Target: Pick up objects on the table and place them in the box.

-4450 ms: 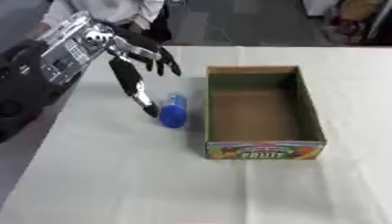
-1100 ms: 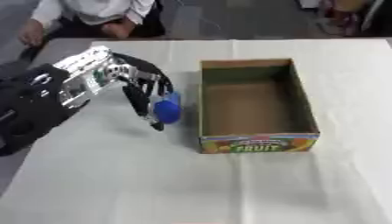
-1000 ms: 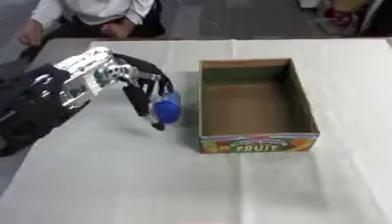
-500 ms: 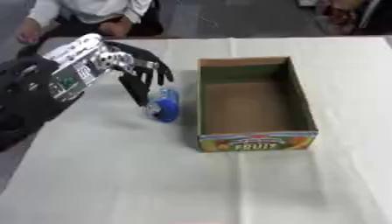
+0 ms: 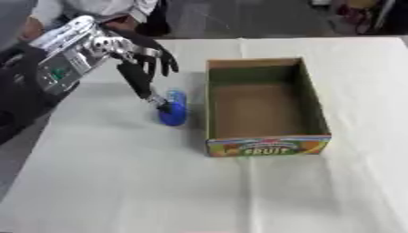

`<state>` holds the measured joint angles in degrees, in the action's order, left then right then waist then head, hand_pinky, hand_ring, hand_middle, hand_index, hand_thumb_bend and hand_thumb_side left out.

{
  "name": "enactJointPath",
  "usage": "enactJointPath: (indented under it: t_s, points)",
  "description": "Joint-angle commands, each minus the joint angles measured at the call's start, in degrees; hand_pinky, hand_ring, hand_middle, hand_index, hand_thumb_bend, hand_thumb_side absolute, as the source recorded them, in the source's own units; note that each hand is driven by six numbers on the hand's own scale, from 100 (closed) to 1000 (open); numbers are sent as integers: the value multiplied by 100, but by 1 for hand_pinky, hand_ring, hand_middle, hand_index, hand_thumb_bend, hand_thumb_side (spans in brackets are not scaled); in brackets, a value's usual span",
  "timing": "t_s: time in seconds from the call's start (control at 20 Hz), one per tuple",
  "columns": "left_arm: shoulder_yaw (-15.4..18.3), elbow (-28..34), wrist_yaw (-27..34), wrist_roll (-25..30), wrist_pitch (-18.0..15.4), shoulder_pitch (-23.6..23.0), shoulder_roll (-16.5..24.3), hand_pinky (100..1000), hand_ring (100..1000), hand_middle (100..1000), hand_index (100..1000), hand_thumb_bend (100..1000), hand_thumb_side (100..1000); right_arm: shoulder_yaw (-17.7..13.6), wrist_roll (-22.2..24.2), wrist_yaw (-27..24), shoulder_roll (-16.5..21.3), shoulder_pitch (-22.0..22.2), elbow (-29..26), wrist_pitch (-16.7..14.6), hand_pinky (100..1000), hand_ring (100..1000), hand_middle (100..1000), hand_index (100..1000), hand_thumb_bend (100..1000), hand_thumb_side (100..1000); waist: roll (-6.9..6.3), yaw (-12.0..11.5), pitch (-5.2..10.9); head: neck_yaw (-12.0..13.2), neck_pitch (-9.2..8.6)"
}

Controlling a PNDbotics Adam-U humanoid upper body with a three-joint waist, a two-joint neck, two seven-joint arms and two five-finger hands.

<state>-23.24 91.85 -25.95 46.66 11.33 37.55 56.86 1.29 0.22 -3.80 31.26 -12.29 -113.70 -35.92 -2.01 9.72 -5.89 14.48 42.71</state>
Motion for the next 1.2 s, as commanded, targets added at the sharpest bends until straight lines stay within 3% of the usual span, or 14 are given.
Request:
enactJointPath:
  t_s: [0.05,0.25,0.5,1.2]
  points:
    - [122,-56,-147,-16,-15,167,129,661,750,878,949,661,497,-20,-8,18,144,-35,-89,-6,226,511,503,601,100,888,12,2,68,-58,12]
    - [43,-290,-275,-34,-161,229,42,684,791,916,955,680,492,-17,-4,10,143,-48,-89,-3,226,511,503,601,100,885,8,17,64,-49,4]
    - [-49,-555,-367,-50,-335,304,-67,843,895,940,958,691,486,-17,8,-14,141,-73,-89,1,226,511,503,601,100,887,4,41,59,-49,5]
    - [-151,-1142,-655,113,-642,397,-334,843,892,927,959,712,462,-24,66,-142,126,-194,-89,39,227,511,503,601,100,886,-12,149,28,-13,10]
